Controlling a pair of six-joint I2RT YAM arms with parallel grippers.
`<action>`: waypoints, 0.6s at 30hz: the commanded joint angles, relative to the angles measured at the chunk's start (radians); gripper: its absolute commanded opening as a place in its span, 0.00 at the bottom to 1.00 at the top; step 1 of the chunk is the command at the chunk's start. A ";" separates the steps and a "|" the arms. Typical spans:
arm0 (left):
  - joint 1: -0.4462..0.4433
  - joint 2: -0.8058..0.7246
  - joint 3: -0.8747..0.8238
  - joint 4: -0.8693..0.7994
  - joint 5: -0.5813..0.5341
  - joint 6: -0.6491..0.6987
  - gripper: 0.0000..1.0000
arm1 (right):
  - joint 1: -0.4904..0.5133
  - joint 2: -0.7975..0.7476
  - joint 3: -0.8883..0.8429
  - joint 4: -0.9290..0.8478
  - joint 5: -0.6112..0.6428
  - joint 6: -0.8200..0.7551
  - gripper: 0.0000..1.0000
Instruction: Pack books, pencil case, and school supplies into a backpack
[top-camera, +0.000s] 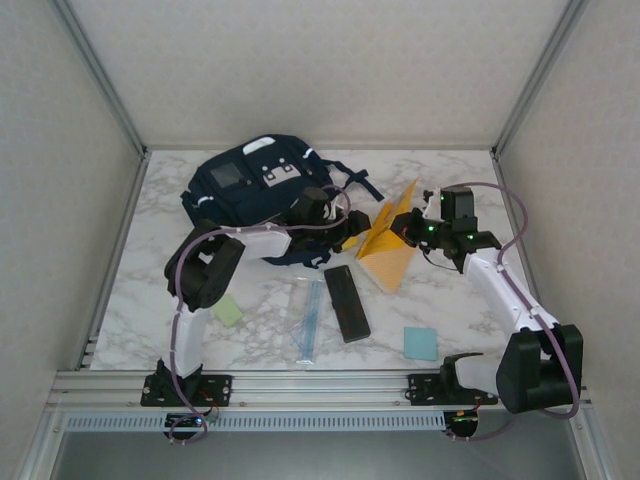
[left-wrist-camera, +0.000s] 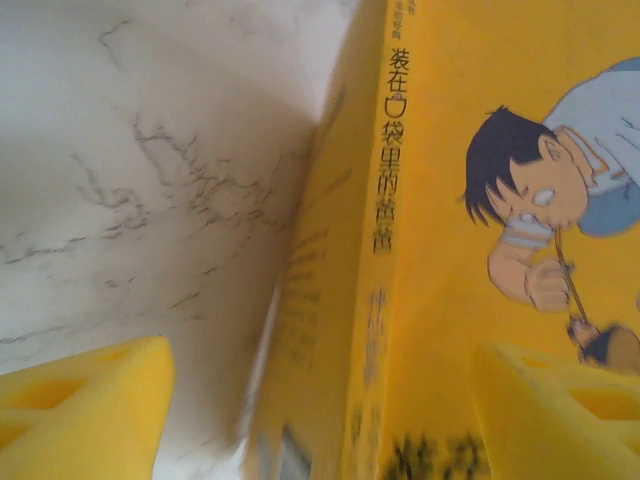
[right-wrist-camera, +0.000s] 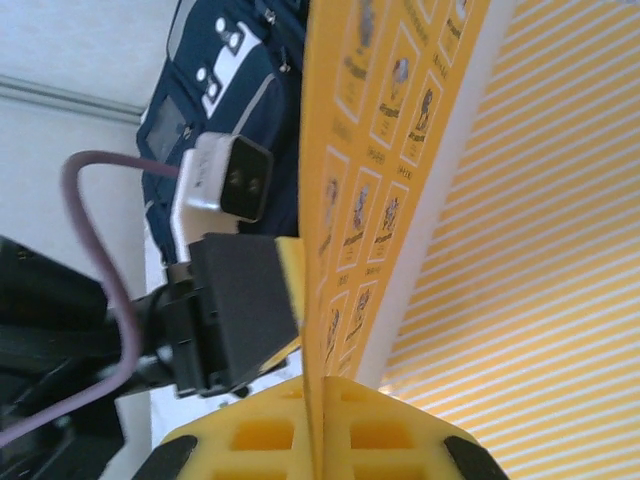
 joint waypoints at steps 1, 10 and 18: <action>-0.027 0.042 -0.038 0.187 0.030 -0.125 0.78 | -0.001 -0.030 -0.017 0.072 -0.089 0.048 0.00; -0.044 0.088 -0.072 0.393 0.023 -0.263 0.77 | -0.018 -0.019 -0.238 0.198 -0.077 0.090 0.00; -0.054 0.092 -0.064 0.408 0.030 -0.273 0.77 | -0.079 -0.007 -0.373 0.224 -0.046 0.090 0.00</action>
